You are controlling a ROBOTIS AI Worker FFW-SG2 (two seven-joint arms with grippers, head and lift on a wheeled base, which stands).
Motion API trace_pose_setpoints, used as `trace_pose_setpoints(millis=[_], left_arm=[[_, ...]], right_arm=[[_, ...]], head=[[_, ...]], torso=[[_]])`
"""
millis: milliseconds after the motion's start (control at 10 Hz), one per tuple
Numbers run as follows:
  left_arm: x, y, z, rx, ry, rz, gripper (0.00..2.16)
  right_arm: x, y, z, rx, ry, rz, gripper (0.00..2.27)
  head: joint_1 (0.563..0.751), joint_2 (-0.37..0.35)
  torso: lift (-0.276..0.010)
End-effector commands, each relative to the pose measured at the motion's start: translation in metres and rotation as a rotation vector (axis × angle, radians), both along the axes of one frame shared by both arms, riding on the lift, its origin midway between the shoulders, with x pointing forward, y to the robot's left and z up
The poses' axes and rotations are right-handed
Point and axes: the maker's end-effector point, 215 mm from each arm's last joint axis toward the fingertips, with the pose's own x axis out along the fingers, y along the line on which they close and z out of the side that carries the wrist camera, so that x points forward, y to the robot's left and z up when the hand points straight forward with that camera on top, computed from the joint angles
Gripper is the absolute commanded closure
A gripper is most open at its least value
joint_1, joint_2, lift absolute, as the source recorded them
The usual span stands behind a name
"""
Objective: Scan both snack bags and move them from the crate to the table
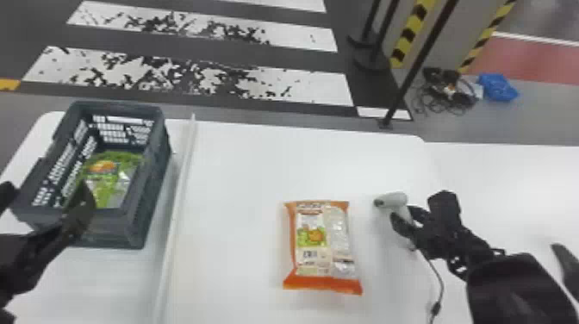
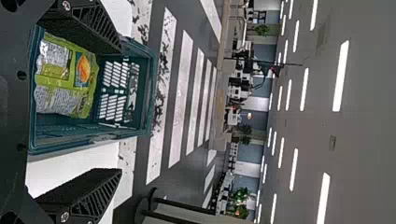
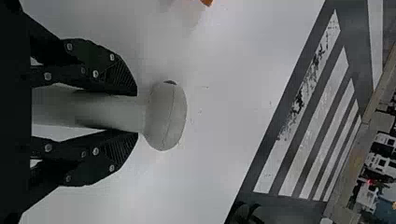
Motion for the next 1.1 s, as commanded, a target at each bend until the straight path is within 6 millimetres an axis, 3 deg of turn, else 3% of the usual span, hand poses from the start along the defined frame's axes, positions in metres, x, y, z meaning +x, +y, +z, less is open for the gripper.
trace_pose_setpoints(millis=[0,200,600,900,1000], left_arm=[[0.0,0.001,0.001,0.0,-0.003,0.001,0.09],[0.0,0.001,0.002,-0.002,-0.004,0.002,0.09],[0.003,0.0,0.006,-0.011,-0.016,0.0,0.09],[0.006,-0.001,0.011,-0.013,-0.028,-0.005,0.09],[0.007,-0.001,0.012,-0.013,-0.031,-0.005,0.09]], right_arm=[[-0.001,-0.002,-0.002,-0.005,0.008,-0.004,2.25],[-0.007,-0.002,0.014,-0.001,-0.003,-0.02,2.25],[-0.059,0.015,0.057,0.024,0.093,-0.084,2.25],[-0.102,0.05,0.079,0.082,0.192,-0.112,2.25],[-0.108,0.068,0.089,0.094,0.196,-0.093,2.25]], head=[[0.695,-0.169],[0.695,-0.173],[0.695,-0.169],[0.695,-0.152],[0.695,-0.135]], torso=[[-0.037],[-0.037],[-0.037],[-0.037],[-0.037]])
